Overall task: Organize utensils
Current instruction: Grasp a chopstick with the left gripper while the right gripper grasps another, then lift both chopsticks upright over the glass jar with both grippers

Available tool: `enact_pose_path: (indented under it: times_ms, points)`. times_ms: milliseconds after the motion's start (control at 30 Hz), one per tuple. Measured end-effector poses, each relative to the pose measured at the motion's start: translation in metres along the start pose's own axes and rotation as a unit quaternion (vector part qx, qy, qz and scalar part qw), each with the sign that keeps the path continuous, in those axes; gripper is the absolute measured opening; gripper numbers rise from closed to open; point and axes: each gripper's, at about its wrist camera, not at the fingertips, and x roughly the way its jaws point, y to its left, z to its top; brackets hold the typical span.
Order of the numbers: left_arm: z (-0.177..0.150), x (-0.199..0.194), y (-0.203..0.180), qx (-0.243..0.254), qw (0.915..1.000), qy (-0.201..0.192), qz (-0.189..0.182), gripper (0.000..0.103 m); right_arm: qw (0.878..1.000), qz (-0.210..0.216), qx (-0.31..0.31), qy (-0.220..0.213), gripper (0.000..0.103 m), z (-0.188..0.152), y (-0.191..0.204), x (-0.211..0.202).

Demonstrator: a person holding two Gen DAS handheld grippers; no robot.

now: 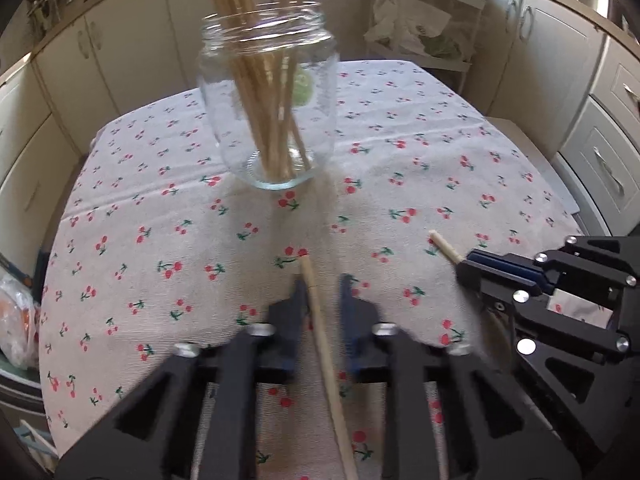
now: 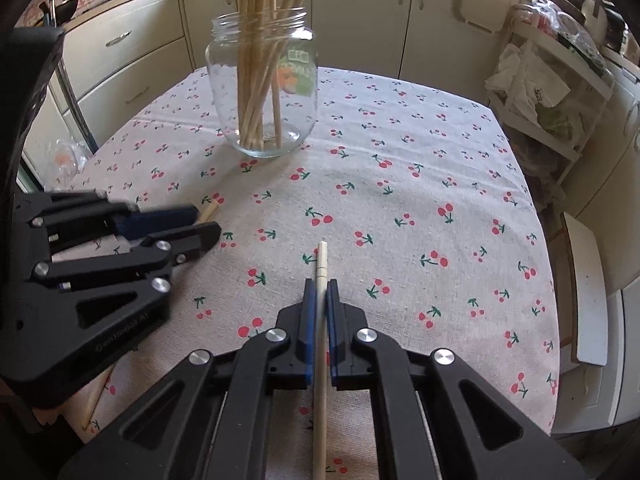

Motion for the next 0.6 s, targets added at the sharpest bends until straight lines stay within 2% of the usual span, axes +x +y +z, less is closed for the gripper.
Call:
enact_pose_path:
  times_ms: [233,367,600]
  points:
    - [-0.005,-0.014,-0.001,0.004,0.9999,-0.013,0.004,0.005,0.992,0.076,0.097,-0.002,0.006,-0.002,-0.015,-0.006]
    - [-0.008,-0.031,0.002,0.0,0.9995,-0.03,0.01,0.005,0.983,0.117,0.142,-0.014,0.006,-0.004,-0.015,-0.016]
    - [-0.01,-0.06,0.013,-0.008,0.9978,-0.061,0.023,0.005,0.966,0.163,0.197,-0.047,0.006,-0.004,-0.015,-0.035]
